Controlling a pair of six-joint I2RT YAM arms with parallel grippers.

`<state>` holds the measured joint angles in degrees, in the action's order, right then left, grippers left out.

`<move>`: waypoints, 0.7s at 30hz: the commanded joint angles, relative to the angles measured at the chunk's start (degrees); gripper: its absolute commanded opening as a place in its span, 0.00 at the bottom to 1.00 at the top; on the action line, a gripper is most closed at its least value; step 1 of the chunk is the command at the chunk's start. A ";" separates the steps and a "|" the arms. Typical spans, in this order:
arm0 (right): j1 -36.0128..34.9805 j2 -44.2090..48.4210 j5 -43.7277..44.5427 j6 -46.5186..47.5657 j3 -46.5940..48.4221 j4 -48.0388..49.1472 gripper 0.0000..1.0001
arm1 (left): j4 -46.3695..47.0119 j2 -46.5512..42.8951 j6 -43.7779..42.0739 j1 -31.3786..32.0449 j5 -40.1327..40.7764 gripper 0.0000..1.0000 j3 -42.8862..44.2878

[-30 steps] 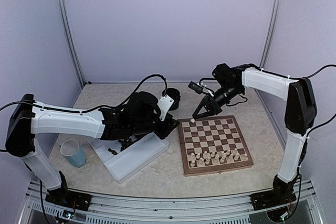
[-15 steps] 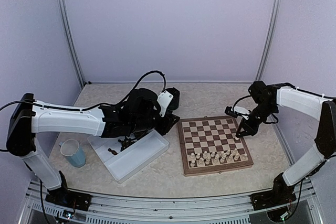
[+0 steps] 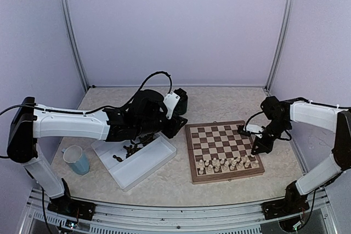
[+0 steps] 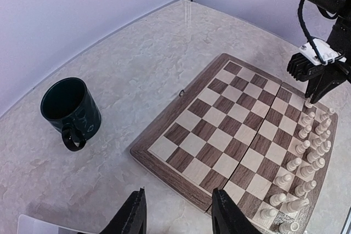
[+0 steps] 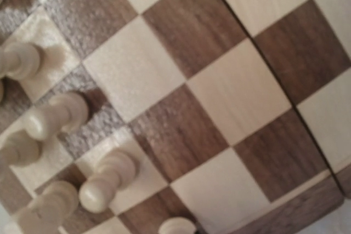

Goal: Set up the chess pieces on the board
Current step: Place the pawn at h2.

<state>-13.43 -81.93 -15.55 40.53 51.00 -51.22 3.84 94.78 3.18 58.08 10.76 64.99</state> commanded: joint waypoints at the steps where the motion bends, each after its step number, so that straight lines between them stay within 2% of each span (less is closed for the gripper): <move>1: 0.15 0.21 -0.24 0.92 -0.83 1.48 0.05 | 0.05 0.47 0.90 -0.21 -0.44 0.41 1.10; 18: 0.07 -1.47 -2.03 2.68 -1.46 -0.61 0.14 | -0.62 1.19 1.35 -0.17 -0.26 0.41 1.19; 20: 0.07 -1.39 -1.93 2.71 -1.17 -0.90 0.18 | -0.75 1.19 1.31 -0.17 -0.09 0.41 1.15; 21: 0.07 -1.41 -2.05 2.77 -0.80 -1.24 0.23 | -0.76 1.26 1.35 -0.25 -0.05 0.41 1.10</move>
<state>-13.43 -82.72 -17.08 42.68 49.98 -50.54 3.77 95.33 4.05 58.08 10.79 64.99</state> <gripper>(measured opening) 0.171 0.410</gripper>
